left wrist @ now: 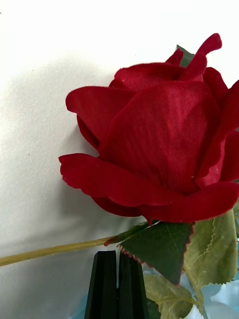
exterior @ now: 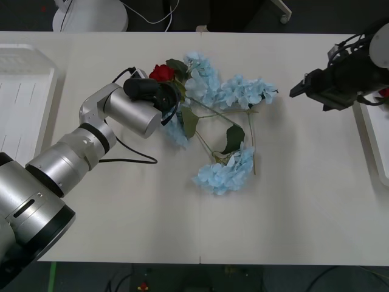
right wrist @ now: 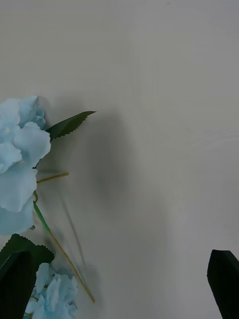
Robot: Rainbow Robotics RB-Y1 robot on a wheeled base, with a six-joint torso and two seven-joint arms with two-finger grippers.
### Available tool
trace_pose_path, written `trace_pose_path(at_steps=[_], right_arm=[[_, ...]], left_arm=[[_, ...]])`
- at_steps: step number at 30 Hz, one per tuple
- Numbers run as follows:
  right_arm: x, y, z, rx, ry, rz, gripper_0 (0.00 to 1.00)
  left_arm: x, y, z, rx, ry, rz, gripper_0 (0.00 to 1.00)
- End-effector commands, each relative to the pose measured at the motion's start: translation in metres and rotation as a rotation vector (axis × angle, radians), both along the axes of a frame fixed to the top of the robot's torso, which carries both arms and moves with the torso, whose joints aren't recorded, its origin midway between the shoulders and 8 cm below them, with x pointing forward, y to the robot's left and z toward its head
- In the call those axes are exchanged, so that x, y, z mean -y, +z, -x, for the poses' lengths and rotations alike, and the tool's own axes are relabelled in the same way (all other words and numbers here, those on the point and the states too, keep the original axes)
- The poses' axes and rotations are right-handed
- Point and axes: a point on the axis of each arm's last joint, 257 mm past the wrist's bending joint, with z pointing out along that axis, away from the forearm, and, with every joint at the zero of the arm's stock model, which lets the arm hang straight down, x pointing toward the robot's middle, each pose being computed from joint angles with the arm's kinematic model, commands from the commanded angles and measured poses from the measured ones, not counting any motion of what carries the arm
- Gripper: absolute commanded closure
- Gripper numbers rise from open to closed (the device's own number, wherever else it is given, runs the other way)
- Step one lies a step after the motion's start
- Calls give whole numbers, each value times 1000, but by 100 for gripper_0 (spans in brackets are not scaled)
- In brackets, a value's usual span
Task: Put the red flowers into the right box and the blue flowers into the left box
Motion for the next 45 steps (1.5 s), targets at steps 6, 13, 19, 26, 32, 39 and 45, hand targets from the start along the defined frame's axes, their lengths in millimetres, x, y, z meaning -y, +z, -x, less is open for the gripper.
trace_pose_path(at_steps=[6, 13, 19, 26, 32, 39, 45], right_arm=[[-100, -6, -19, 64, 8, 8, 0], [-127, -32, -18, 68, 27, 64, 0], [-137, -50, -25, 86, 28, 91, 0], [-138, -66, -30, 92, 19, 110, 0], [-140, -72, -29, 87, 21, 126, 0], [-142, -76, -28, 86, 22, 137, 15], [-145, -81, -33, 90, 21, 143, 15]], left_arm=[[16, 74, -21, 122, -51, 11, 100], [14, 89, 1, 89, -224, -244, 56], [-20, 74, 27, 20, -474, -603, 23], [-91, 77, 28, -33, -623, -910, 17], [-137, 92, 14, -5, -693, -1068, 17], [-157, 74, 9, 12, -774, -1188, 17], [-157, 46, 15, 15, -788, -1186, 17]])
